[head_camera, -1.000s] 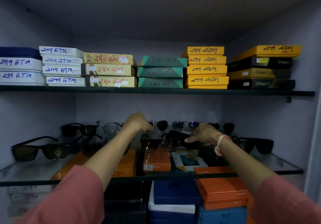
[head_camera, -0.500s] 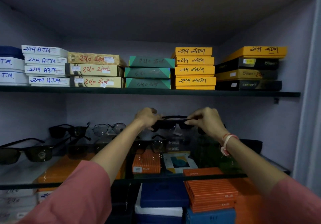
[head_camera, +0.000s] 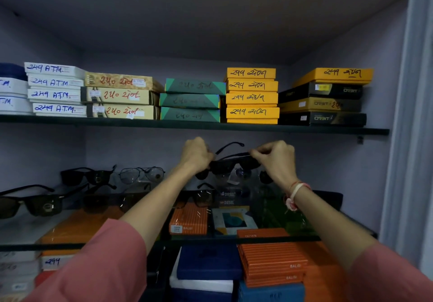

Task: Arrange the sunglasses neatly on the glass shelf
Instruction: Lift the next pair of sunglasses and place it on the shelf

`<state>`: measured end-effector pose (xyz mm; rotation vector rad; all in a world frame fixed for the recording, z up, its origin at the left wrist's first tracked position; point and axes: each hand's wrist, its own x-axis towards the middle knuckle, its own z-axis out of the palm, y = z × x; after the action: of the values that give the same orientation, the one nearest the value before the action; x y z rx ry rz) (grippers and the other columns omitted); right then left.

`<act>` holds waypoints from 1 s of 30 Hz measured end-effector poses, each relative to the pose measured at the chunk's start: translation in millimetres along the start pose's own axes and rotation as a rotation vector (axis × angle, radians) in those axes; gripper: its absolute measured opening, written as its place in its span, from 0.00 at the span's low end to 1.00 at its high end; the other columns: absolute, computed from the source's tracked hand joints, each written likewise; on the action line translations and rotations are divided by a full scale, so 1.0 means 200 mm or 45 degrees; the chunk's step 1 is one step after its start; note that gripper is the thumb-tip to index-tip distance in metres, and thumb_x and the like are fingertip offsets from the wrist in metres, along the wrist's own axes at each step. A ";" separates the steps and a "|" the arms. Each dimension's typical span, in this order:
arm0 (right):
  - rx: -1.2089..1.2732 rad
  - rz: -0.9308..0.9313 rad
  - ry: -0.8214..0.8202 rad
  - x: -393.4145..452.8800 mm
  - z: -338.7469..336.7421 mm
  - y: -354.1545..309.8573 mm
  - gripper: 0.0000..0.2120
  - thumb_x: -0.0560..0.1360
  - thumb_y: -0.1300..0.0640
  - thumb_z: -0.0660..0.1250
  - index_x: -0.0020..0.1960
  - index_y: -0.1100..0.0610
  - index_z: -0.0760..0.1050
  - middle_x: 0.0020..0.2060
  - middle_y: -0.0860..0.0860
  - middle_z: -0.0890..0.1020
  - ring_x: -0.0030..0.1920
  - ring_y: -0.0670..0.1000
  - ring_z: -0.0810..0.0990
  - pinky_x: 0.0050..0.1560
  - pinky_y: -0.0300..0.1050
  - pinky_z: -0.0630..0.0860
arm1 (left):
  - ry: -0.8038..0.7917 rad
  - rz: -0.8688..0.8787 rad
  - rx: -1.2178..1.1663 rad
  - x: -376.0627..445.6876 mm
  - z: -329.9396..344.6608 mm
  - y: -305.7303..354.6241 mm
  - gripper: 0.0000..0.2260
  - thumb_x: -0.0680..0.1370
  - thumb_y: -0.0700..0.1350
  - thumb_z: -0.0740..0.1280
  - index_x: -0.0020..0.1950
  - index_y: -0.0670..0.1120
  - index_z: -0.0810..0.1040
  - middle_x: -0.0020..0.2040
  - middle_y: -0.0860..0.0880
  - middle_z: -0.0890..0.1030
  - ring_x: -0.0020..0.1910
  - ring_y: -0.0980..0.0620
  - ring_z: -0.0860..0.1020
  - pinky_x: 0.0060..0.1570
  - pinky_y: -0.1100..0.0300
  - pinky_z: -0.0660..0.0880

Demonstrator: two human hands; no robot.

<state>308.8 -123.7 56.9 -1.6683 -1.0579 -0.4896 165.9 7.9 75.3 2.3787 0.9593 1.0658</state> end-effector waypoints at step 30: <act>-0.775 0.468 -0.583 0.10 -0.05 0.23 0.26 0.69 0.53 0.76 0.63 0.60 0.74 0.59 0.59 0.80 0.57 0.60 0.81 0.48 0.49 0.77 | -0.446 -0.306 0.262 -0.01 0.21 0.05 0.09 0.69 0.46 0.73 0.37 0.43 0.75 0.44 0.46 0.78 0.46 0.46 0.81 0.48 0.54 0.79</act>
<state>359.7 -127.2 50.2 -2.5436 -0.9312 -0.1907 201.4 -3.2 52.6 2.4186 1.2268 0.4617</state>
